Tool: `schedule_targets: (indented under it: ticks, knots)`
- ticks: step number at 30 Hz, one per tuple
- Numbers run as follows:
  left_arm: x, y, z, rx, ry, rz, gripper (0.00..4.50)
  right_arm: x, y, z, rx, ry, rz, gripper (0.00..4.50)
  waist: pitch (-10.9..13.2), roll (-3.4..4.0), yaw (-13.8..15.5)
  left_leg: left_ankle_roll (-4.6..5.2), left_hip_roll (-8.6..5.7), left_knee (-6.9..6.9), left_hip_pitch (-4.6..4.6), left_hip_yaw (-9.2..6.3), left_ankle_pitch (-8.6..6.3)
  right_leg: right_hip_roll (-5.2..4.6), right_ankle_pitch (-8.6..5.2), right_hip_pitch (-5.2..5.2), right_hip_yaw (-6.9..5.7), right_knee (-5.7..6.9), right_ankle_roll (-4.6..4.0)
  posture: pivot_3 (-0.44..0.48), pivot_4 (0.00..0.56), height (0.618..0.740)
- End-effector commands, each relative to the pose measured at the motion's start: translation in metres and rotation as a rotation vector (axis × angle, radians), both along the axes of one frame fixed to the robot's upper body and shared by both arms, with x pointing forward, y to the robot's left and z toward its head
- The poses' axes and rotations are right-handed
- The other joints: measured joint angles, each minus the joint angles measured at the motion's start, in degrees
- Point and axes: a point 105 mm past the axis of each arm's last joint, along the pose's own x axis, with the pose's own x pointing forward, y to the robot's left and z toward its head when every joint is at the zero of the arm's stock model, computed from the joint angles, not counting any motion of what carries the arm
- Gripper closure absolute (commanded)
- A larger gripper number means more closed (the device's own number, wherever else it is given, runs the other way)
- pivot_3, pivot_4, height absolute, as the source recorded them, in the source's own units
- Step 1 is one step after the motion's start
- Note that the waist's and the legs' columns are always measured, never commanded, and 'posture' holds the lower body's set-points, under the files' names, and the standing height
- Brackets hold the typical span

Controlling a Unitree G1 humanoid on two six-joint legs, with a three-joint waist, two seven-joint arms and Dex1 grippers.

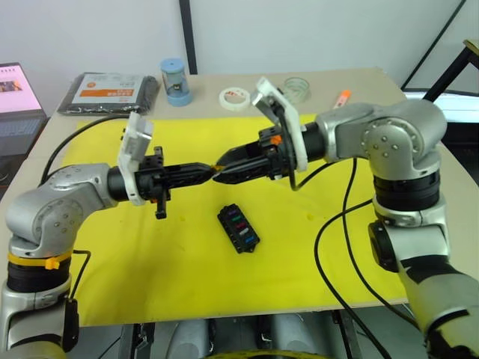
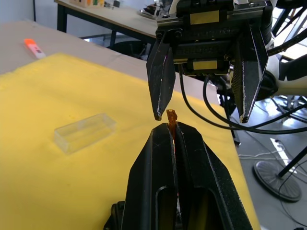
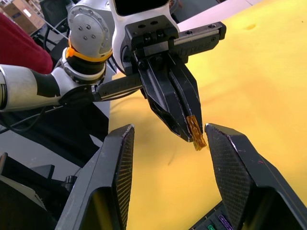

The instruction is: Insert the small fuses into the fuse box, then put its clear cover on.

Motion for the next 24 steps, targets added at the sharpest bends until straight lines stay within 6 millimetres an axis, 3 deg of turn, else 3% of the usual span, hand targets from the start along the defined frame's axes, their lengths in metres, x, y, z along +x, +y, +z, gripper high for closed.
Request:
schedule_targets:
  ticks: [1,6,11,22,24]
  knots:
    - [-0.0054,-0.0013,0.0110,-0.007,-0.048,-0.020,4.50,-0.0013,-0.0002,0.0062,0.006,-0.047,0.007,2.06,0.0,0.00,0.0,0.00,0.00,0.00,0.00,0.00,0.00,0.00,0.00,0.00,0.00,0.00,0.00,0.000,0.150,0.740]
    - [-0.0057,-0.0004,0.0094,-0.003,-0.043,-0.019,4.50,-0.0010,-0.0003,0.0067,0.008,-0.053,0.008,2.06,0.0,0.00,0.0,0.00,0.00,0.00,0.00,-0.01,0.00,0.00,0.00,0.00,0.00,-0.01,0.00,0.000,0.150,0.740]
    - [-0.0056,0.0002,0.0067,0.003,-0.038,-0.017,4.50,-0.0008,-0.0007,0.0076,0.010,-0.063,0.009,3.58,0.0,0.00,0.0,0.00,0.01,0.00,0.00,-0.01,0.00,0.00,0.00,0.00,0.00,-0.01,0.00,0.000,0.150,0.740]
    - [-0.0048,0.0000,0.0067,0.003,-0.039,-0.015,4.50,-0.0006,-0.0008,0.0064,0.003,-0.071,0.011,3.58,0.0,0.00,0.0,0.00,0.01,-0.01,0.00,-0.01,0.00,0.00,0.00,0.00,0.00,-0.02,0.00,0.000,0.150,0.740]
    - [-0.0047,0.0000,0.0065,0.005,-0.039,-0.015,4.50,-0.0007,-0.0007,0.0065,0.004,-0.073,0.014,3.92,0.0,0.00,0.0,0.00,0.01,-0.01,-0.01,-0.01,0.00,0.00,0.00,0.00,0.00,-0.02,0.00,0.000,0.150,0.740]
